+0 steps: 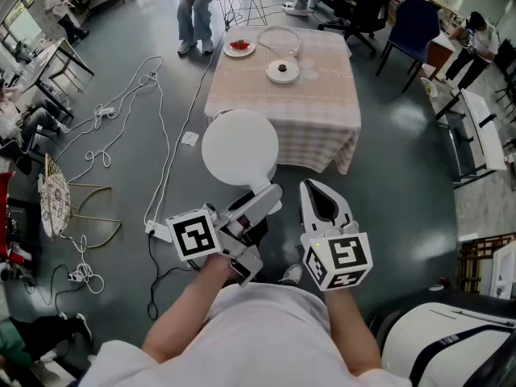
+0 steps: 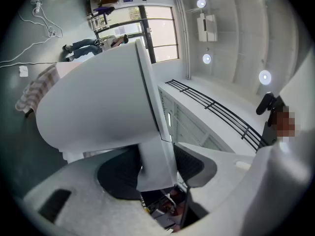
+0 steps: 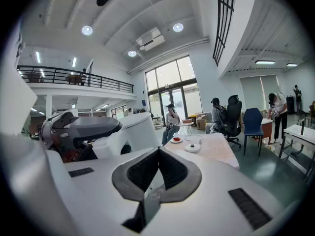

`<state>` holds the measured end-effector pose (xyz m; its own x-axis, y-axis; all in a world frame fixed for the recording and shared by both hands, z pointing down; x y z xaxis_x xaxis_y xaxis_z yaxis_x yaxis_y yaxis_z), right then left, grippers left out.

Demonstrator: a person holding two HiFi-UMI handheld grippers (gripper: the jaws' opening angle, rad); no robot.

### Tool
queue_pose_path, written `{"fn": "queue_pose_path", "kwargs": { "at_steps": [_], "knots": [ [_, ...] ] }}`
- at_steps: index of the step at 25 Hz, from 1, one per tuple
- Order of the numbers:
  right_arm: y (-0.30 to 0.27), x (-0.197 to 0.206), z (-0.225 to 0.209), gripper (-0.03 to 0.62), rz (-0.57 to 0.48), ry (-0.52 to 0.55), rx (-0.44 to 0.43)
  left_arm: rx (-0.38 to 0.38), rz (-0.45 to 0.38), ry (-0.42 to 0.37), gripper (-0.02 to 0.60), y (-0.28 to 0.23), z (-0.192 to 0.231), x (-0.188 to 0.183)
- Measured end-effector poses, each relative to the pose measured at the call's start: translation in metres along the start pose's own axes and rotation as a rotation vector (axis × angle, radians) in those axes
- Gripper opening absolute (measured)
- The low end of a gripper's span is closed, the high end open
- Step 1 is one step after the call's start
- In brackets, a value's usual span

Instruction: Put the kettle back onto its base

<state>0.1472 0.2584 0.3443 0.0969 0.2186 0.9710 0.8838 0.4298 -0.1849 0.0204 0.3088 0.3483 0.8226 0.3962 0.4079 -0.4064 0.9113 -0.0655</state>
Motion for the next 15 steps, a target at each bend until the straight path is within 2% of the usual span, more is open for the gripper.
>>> {"fn": "queue_pose_path", "kwargs": {
  "at_steps": [15],
  "knots": [
    [-0.042, 0.003, 0.029, 0.006, 0.03, 0.01, 0.035, 0.032, 0.054, 0.003, 0.213, 0.019, 0.024, -0.038]
  ]
}}
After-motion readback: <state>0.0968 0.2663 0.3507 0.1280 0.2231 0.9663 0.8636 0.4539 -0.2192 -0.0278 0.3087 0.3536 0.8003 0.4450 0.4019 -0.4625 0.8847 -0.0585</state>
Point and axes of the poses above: the fingertips, and each gripper's own axes: y backward along the fingers, z to its left, x out of its underside, the point moved 6 cm from there along y, backward along the fingers, and after that the axes turned 11 degrees about -x, right-handed, at the moved point
